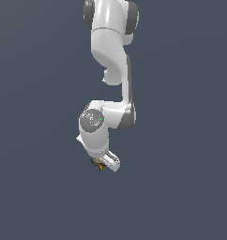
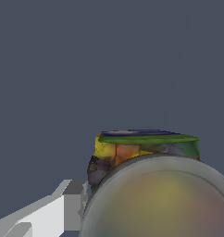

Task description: Pick up the object and move it to a goal position.

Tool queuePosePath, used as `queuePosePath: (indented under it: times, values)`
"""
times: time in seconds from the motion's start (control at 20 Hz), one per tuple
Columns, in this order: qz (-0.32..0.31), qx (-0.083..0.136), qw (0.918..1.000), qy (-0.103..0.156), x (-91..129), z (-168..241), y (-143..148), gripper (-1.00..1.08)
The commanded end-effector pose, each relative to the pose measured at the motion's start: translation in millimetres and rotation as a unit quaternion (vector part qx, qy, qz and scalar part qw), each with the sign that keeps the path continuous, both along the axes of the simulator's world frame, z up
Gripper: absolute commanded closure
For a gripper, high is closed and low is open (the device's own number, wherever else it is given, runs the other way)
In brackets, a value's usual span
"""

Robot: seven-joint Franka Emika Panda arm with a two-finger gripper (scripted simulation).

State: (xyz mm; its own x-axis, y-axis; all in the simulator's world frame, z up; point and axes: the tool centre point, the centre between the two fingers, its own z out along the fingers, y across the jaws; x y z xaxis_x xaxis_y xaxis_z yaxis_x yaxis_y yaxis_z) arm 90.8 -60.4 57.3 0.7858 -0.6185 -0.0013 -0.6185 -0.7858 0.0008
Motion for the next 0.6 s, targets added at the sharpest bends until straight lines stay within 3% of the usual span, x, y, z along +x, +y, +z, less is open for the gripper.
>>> queuePosePath:
  times: [0.0, 0.55]
  values:
    - [0.000, 0.000, 1.0000, -0.001, 0.5, 0.7, -0.1, 1.08]
    - [0.000, 0.000, 1.0000, 0.000, -8.2, 14.9, -0.2, 1.08]
